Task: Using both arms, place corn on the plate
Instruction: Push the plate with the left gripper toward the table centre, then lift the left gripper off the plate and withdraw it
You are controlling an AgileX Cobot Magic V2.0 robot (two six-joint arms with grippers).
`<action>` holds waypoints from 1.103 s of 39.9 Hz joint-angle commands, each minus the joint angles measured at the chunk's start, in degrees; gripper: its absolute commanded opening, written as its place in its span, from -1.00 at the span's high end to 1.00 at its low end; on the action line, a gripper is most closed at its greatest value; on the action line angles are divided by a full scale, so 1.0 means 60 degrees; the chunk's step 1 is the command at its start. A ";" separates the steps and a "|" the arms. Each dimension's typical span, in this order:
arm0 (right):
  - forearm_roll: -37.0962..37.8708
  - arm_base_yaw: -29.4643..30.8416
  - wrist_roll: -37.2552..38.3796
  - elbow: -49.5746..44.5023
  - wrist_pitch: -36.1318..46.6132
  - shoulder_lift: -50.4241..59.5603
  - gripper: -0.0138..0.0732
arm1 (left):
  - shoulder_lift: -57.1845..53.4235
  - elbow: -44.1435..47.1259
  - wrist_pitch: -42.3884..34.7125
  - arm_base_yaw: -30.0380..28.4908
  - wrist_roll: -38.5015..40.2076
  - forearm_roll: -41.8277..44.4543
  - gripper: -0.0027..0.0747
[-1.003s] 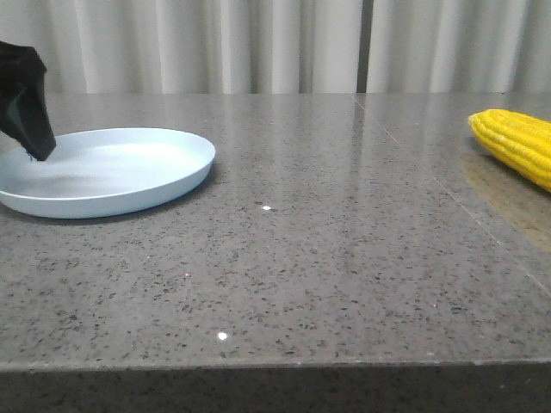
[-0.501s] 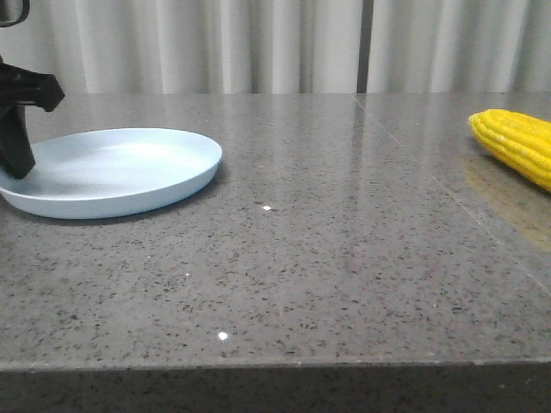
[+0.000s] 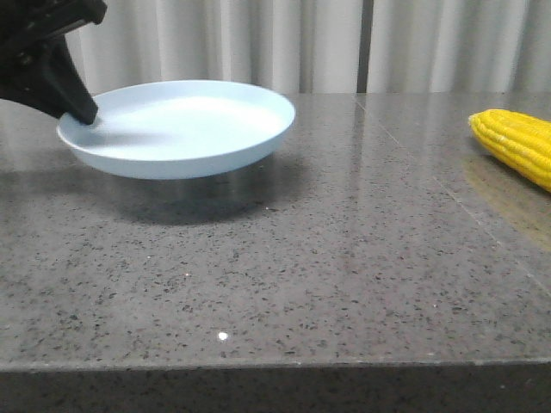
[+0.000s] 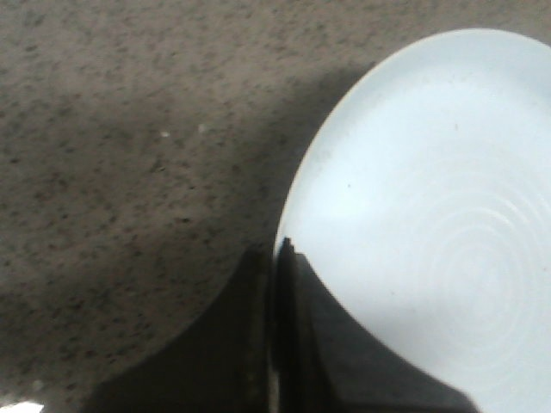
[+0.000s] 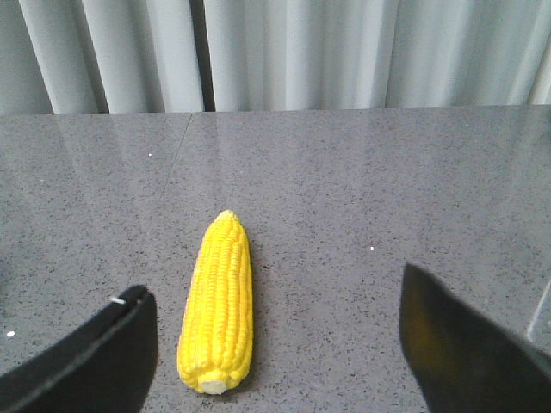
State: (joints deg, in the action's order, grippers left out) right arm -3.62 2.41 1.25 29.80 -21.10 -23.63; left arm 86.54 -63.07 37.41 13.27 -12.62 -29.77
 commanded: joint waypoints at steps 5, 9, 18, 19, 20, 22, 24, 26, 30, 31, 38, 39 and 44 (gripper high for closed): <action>-0.0037 0.0040 -0.0059 0.0331 0.0754 -0.0126 -0.70 | -0.0080 -0.0337 -0.0799 0.0770 -0.0148 -0.0634 0.98; -0.0037 0.0040 -0.0059 0.0331 0.0754 -0.0126 -0.70 | 0.0248 -0.0337 -0.0962 0.0944 -0.0148 -0.0675 0.98; -0.0037 0.0040 -0.0059 0.0331 0.0754 -0.0126 -0.70 | 0.0720 -0.0337 -0.1046 0.1026 -0.0148 -0.1069 0.98; -0.0037 0.0040 -0.0059 0.0331 0.0754 -0.0126 -0.70 | 0.0737 -0.0337 -0.1046 0.1026 -0.0148 -0.1069 0.98; -0.0037 0.0040 -0.0059 0.0331 0.0754 -0.0126 -0.70 | 0.0737 -0.0337 -0.1046 0.1026 -0.0148 -0.1069 0.97; -0.0037 0.0040 -0.0059 0.0331 0.0754 -0.0126 -0.70 | 0.0737 -0.0337 -0.1046 0.1026 -0.0148 -0.1069 0.91; -0.0037 0.0040 -0.0059 0.0331 0.0754 -0.0126 -0.70 | 0.0737 -0.0337 -0.1046 0.1026 -0.0148 -0.1069 0.78; -0.0037 0.0040 -0.0059 0.0331 0.0754 -0.0126 -0.70 | 0.0737 -0.0337 -0.1046 0.1026 -0.0148 -0.1069 0.64; -0.0037 0.0040 -0.0059 0.0331 0.0756 -0.0126 -0.58 | 0.0737 -0.0337 -0.0988 0.1026 -0.0148 -0.1069 0.16; -0.0037 0.0040 -0.0059 0.0331 0.0756 -0.0126 -0.58 | 0.0695 -0.0337 -0.0988 0.1002 -0.0148 -0.1069 0.06; -0.0037 0.0040 -0.0059 0.0331 0.0756 -0.0126 -0.58 | -0.0095 -0.0337 -0.1007 0.0883 -0.0130 -0.0065 -0.19; -0.0037 0.0040 -0.0059 0.0331 0.0756 -0.0126 -0.58 | -0.0304 -0.0337 -0.0985 0.0821 -0.0094 0.0085 -0.15; -0.0037 0.0040 -0.0059 0.0331 0.0756 -0.0126 -0.58 | -0.1261 -0.0337 -0.0804 0.0428 0.0186 0.0939 0.28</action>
State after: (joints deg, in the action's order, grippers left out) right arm -3.62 2.41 1.25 29.80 -21.10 -23.63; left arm 84.45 -63.12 33.98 17.31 -12.57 -26.29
